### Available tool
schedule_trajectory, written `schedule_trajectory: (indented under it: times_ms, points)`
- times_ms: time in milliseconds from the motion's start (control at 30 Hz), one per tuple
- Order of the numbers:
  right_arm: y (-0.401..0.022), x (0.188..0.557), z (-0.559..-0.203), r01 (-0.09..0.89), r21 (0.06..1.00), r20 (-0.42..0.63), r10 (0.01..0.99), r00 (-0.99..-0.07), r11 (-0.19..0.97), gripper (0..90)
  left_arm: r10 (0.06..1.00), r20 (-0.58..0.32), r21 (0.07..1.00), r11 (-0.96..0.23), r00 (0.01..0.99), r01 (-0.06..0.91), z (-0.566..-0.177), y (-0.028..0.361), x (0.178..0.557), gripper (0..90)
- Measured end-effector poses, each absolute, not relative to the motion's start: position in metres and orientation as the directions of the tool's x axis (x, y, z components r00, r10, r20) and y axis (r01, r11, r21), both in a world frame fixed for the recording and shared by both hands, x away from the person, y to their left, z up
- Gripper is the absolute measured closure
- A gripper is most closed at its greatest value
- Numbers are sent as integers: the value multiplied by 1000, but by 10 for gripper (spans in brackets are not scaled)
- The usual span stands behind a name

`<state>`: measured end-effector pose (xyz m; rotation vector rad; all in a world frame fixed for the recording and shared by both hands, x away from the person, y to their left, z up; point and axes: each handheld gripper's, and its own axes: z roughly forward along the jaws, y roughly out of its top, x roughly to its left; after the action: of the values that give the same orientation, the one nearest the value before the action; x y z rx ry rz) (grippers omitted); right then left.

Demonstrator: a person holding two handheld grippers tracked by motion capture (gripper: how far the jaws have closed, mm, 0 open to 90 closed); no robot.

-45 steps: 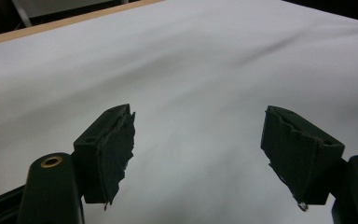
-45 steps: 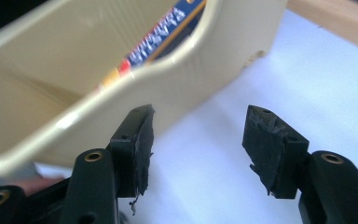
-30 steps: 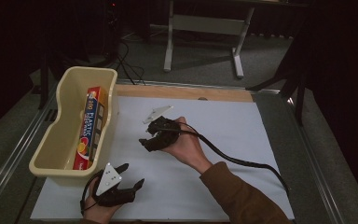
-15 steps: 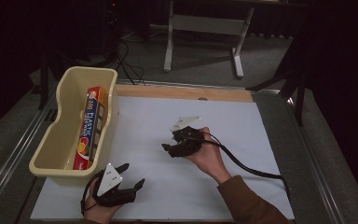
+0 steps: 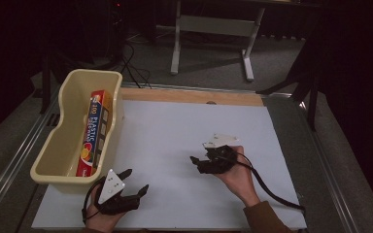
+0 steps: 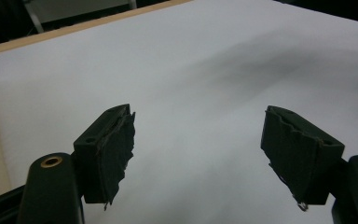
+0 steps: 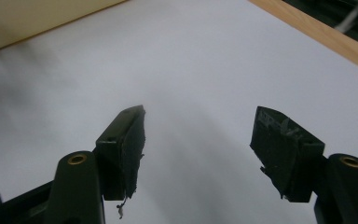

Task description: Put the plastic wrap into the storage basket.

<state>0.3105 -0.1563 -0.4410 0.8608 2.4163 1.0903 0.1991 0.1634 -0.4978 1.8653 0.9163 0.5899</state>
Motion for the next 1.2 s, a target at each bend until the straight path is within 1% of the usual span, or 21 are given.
schedule_trajectory:
  times_ms: [133, 267, 433, 700, 867, 967, 1000, 1200]
  points:
    - [-178, 302, -450, 415, 793, -19, 701, -713, 445, 345, 798, 17, 898, -277, 603, 342, -498, 164, 199, 254]
    - [-194, 297, -460, 423, 809, -2, 721, -692, 409, 329, 799, 18, 897, -278, 601, 343, -498, 164, 199, 254]
    - [-214, 289, -473, 459, 819, 57, 747, -662, 345, 322, 803, 17, 901, -271, 596, 339, -497, 164, 199, 254]
    - [-238, 271, -482, 414, 854, 36, 757, -652, 316, 286, 808, 28, 901, -275, 588, 335, -495, 167, 199, 254]
    - [-250, 260, -484, 383, 874, 36, 745, -666, 300, 237, 811, 30, 902, -274, 584, 333, -495, 168, 198, 251]
    - [-253, 257, -484, 375, 877, 35, 739, -672, 299, 211, 812, 31, 903, -273, 582, 333, -495, 167, 198, 249]
    - [-255, 257, -485, 367, 884, 41, 735, -677, 289, 182, 814, 33, 902, -274, 580, 334, -495, 167, 198, 246]
    - [-258, 258, -485, 354, 892, 45, 726, -686, 280, 146, 817, 36, 902, -275, 575, 334, -495, 168, 199, 244]
